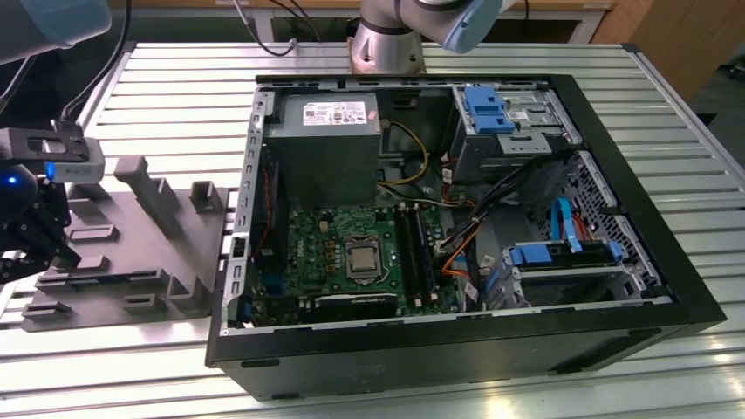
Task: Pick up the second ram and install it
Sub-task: 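Pick up the second ram and move it above second insertion slot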
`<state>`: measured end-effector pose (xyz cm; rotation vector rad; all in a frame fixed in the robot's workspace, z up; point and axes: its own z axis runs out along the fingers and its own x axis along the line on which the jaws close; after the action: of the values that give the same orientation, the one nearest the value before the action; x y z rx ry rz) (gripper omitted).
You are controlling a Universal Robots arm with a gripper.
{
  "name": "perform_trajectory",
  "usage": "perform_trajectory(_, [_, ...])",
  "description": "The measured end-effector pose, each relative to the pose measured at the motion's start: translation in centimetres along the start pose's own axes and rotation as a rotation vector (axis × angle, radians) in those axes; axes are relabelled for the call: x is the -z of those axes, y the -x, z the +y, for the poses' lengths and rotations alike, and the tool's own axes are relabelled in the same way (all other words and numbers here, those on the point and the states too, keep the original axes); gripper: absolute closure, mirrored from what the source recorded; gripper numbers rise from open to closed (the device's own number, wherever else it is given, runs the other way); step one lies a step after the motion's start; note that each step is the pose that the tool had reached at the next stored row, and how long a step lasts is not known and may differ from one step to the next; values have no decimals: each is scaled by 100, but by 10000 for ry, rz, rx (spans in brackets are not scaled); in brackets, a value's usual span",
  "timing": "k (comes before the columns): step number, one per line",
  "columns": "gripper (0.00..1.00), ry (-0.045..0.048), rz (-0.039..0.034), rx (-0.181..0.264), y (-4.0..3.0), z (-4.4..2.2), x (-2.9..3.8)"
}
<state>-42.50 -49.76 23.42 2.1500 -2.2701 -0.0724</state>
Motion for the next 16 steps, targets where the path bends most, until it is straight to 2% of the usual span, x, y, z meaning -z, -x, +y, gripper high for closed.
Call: perform_trajectory(16, [89, 3, 10, 129, -43, -5, -64])
